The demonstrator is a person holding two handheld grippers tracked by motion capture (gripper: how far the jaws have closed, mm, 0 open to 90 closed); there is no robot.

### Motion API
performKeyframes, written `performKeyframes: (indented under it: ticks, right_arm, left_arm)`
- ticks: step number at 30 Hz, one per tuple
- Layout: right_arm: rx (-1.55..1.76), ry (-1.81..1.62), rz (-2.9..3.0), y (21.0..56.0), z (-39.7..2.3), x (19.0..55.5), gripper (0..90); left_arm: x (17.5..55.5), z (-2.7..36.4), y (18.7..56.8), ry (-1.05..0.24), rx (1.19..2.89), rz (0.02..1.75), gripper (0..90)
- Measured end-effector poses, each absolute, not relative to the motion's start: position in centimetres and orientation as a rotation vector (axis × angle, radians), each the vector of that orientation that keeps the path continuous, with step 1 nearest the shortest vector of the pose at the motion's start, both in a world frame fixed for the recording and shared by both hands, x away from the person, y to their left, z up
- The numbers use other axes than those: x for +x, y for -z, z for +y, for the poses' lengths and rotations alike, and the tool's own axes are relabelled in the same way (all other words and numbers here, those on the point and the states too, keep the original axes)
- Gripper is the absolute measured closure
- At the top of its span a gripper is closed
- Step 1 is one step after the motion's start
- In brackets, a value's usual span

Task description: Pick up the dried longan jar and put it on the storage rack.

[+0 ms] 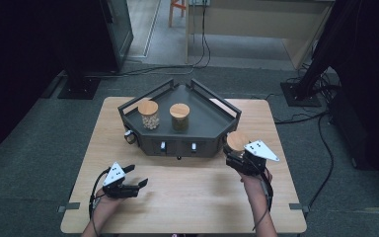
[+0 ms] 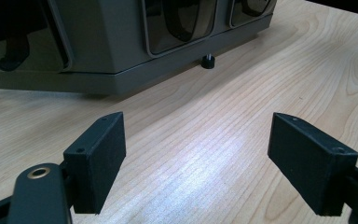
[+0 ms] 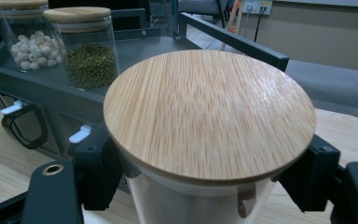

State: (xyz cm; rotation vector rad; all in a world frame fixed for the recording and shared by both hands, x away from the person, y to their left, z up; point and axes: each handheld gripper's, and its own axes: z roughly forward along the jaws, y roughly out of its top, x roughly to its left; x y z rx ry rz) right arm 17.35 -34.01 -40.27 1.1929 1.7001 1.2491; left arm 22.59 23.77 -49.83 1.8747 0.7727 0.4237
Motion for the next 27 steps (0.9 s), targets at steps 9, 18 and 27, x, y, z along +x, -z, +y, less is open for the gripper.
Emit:
performKeyframes:
  ticks: [9,18,27]
  right_arm:
    - [1.185,-1.251,1.698,39.5,-33.7,17.9,25.3]
    - [1.186,-1.259,1.702,39.1,-33.5,18.4,25.3]
    - [1.191,-1.269,1.706,38.3,-33.4,19.0,25.3]
  left_arm:
    - [22.6,23.8,49.8,-0.424,1.873,0.774,18.7]
    - [22.6,23.8,49.9,-0.423,1.87,0.774,18.7]
    - [22.7,23.9,49.8,-0.422,1.871,0.774,18.7]
